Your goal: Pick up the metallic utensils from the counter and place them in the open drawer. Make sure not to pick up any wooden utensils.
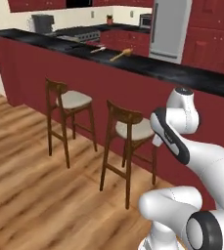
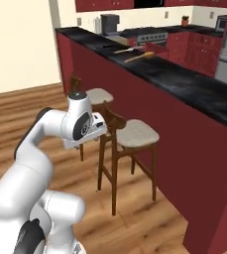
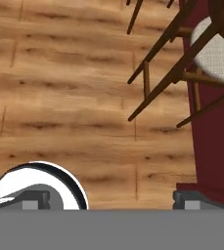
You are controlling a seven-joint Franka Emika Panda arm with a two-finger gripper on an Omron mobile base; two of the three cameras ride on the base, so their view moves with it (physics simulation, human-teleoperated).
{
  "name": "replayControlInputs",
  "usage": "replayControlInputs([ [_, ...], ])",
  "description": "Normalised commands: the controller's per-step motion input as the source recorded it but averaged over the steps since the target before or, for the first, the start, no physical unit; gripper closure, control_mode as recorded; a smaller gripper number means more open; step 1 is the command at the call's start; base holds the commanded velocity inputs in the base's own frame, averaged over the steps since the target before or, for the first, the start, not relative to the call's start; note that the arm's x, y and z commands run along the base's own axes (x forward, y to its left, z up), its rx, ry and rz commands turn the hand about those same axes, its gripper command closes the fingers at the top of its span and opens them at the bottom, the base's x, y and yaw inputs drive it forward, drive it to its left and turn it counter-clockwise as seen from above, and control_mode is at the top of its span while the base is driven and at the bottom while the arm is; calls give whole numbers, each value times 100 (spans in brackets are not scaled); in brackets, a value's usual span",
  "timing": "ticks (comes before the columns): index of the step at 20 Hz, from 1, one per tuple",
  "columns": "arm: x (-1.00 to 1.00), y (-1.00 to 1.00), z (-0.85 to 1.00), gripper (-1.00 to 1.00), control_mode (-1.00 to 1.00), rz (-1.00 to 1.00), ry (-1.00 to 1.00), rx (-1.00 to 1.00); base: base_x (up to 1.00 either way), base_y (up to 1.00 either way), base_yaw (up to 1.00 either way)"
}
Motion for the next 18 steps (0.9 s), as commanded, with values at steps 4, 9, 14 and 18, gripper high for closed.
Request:
replayControlInputs([
  [4,0,0,0,-100,100,0,0,0,53,100,-62],
  [9,0,0,0,-100,100,0,0,0,46,100,-63],
  [14,0,0,0,-100,100,0,0,0,42,100,-61],
  [18,0,0,0,-100,100,0,0,0,11,100,-54],
])
